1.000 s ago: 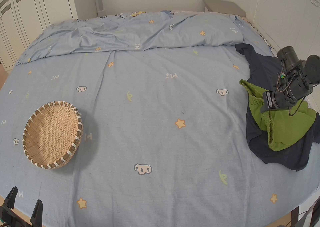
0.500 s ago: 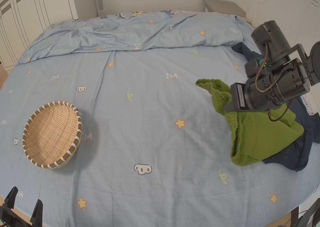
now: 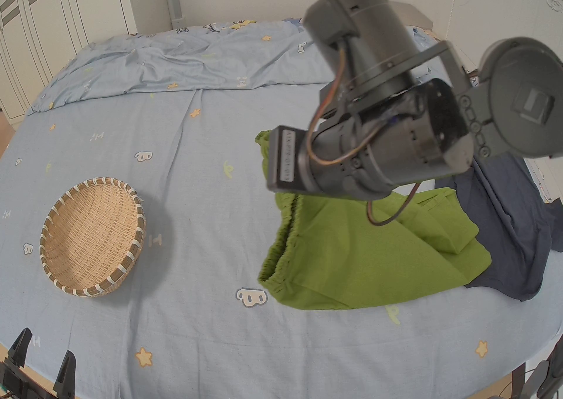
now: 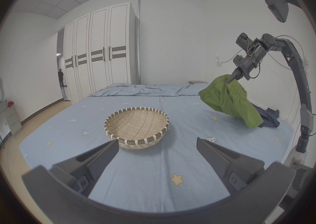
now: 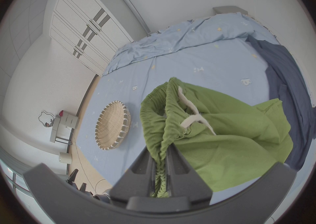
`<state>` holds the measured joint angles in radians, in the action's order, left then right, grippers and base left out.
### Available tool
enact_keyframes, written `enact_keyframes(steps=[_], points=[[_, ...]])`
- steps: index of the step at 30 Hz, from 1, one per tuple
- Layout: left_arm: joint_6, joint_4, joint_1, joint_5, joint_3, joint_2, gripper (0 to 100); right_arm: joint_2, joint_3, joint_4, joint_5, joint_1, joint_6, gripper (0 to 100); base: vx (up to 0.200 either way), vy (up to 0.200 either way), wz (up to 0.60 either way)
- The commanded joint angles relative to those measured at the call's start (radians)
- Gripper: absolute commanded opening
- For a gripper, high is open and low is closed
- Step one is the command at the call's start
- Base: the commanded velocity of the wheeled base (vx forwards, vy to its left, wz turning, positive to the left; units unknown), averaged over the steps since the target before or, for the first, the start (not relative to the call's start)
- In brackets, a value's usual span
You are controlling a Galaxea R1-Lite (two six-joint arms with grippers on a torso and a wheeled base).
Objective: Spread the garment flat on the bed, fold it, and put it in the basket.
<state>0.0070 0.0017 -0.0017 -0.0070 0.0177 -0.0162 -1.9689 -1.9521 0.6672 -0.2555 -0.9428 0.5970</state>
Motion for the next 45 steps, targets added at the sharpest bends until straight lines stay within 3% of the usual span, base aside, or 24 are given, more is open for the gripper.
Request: enact_keyframes(steps=[1, 12, 13, 22, 26, 29, 31, 33, 34, 38, 41, 44, 45], points=[[0.001, 0.000, 0.000, 0.001, -0.016, 0.016, 100, -0.105, -0.048, -0.001, -0.008, -0.037, 0.012, 0, 0.000, 0.000, 0.00], [0.001, 0.000, 0.000, -0.004, -0.016, 0.016, 100, -0.165, -0.048, -0.024, -0.010, -0.036, 0.009, 0, 0.000, 0.000, 0.00], [0.001, 0.000, 0.000, -0.004, -0.016, 0.016, 100, -0.165, -0.048, -0.026, -0.008, -0.036, 0.004, 100, 0.000, 0.000, 0.00], [0.005, -0.009, 0.002, 0.018, -0.008, 0.016, 100, -0.228, -0.048, -0.011, -0.008, -0.037, -0.013, 100, 0.000, 0.000, 0.00], [-0.068, 0.023, -0.009, 0.010, 0.234, -0.028, 100, -0.228, -0.048, -0.009, -0.005, -0.031, -0.010, 100, 0.000, 0.000, 0.00], [-0.082, 0.104, -0.021, -0.013, 0.324, -0.145, 100, -0.212, -0.048, -0.003, 0.004, -0.021, -0.002, 100, 0.000, 0.000, 0.00], [-0.096, 0.110, -0.024, -0.111, 0.378, -0.280, 100, -0.120, -0.048, 0.018, 0.029, 0.010, 0.001, 100, 0.000, 0.000, 0.00], [-0.101, 0.109, -0.024, -0.133, 0.390, -0.312, 100, -0.099, -0.047, 0.023, 0.039, 0.016, 0.001, 100, 0.000, 0.000, 0.00], [-0.154, 0.106, -0.023, -0.222, 0.450, -0.456, 100, 0.009, 0.038, 0.023, 0.133, 0.052, 0.001, 100, 0.000, 0.000, 0.00], [-0.249, 0.104, -0.066, -0.360, 0.521, -0.677, 100, 0.208, 0.200, 0.015, 0.283, 0.121, 0.001, 100, 0.000, 0.000, 0.00], [-0.337, 0.080, -0.147, -0.429, 0.522, -0.818, 100, 0.321, 0.329, 0.003, 0.331, 0.190, -0.002, 100, 0.000, 0.000, 0.00], [-0.398, 0.014, -0.218, -0.439, 0.507, -0.943, 100, 0.389, 0.455, -0.063, 0.335, 0.254, -0.011, 100, 0.000, 0.000, 0.00], [-0.424, -0.042, -0.256, -0.441, 0.496, -1.027, 100, 0.432, 0.568, -0.155, 0.328, 0.298, -0.016, 100, 0.000, 0.000, 0.00]])
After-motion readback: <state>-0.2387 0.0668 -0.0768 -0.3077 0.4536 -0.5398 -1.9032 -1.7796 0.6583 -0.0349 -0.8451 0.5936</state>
